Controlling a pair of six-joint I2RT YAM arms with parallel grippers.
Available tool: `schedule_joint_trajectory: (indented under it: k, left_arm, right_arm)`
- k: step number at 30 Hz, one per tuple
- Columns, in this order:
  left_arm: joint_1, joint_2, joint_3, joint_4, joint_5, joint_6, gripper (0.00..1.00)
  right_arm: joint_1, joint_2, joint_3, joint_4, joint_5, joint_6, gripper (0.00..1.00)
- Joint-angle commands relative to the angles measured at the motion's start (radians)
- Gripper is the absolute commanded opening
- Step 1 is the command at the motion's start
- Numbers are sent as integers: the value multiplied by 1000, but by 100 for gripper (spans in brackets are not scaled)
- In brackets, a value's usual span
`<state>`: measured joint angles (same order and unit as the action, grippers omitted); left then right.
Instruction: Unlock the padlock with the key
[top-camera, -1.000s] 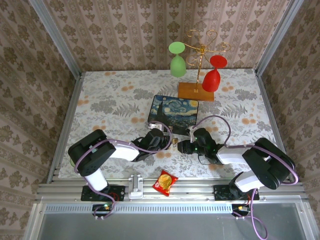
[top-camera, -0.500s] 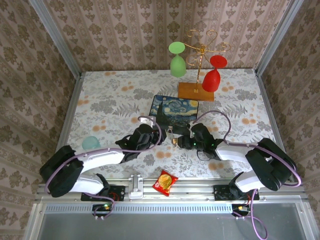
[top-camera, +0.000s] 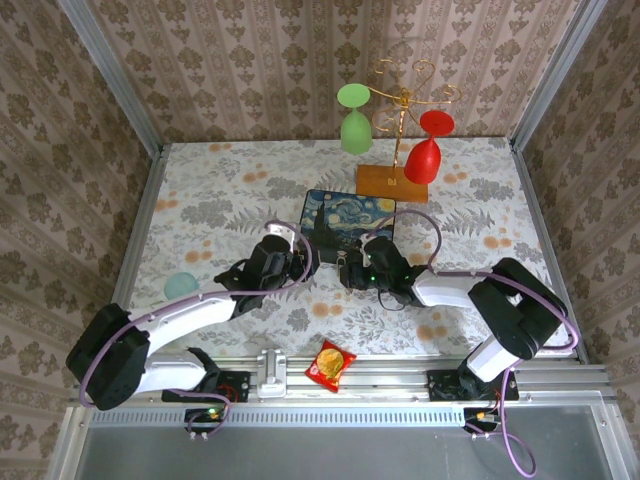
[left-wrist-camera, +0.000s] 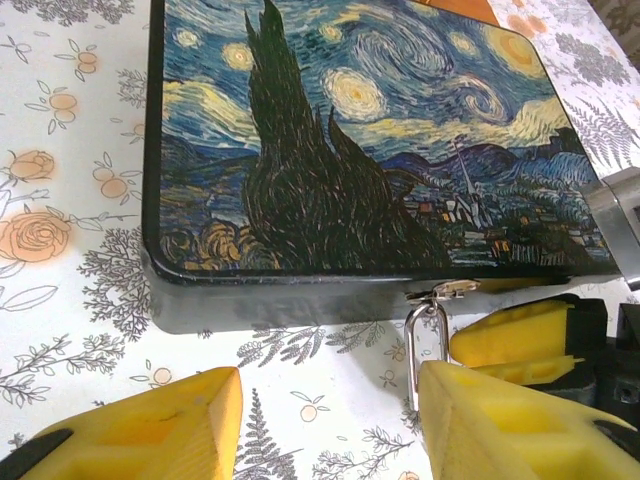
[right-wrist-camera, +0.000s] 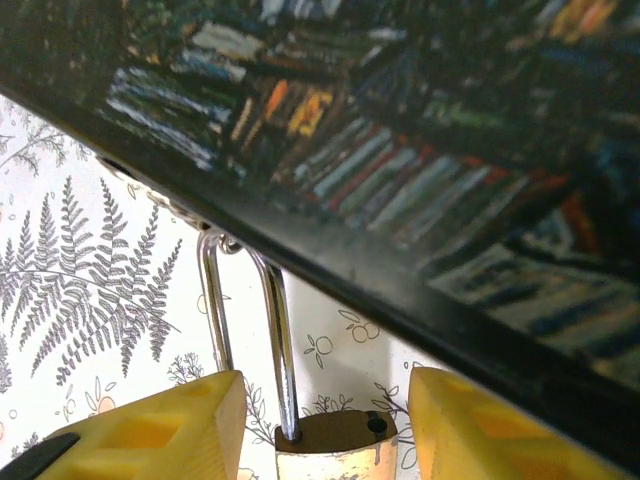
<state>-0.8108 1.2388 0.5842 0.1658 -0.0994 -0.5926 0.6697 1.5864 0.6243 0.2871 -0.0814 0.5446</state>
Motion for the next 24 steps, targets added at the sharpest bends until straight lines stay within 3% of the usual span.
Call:
schedule_joint_trajectory:
  k: [1, 7, 14, 19, 24]
  left_arm:
    - [3, -12, -35, 13, 11, 3, 50]
    - [5, -22, -20, -7, 6, 23, 50]
    - [7, -24, -11, -11, 2, 31, 50]
    - [9, -27, -6, -15, 1, 36, 50]
    - [15, -29, 38, -60, -11, 72, 50]
  right_arm:
    - [18, 22, 35, -10, 14, -27, 43]
    - [19, 40, 28, 9, 29, -40, 32]
    - [19, 58, 29, 30, 41, -36, 28]
    - [19, 58, 28, 39, 34, -29, 17]
    - [18, 50, 4, 61, 41, -3, 12]
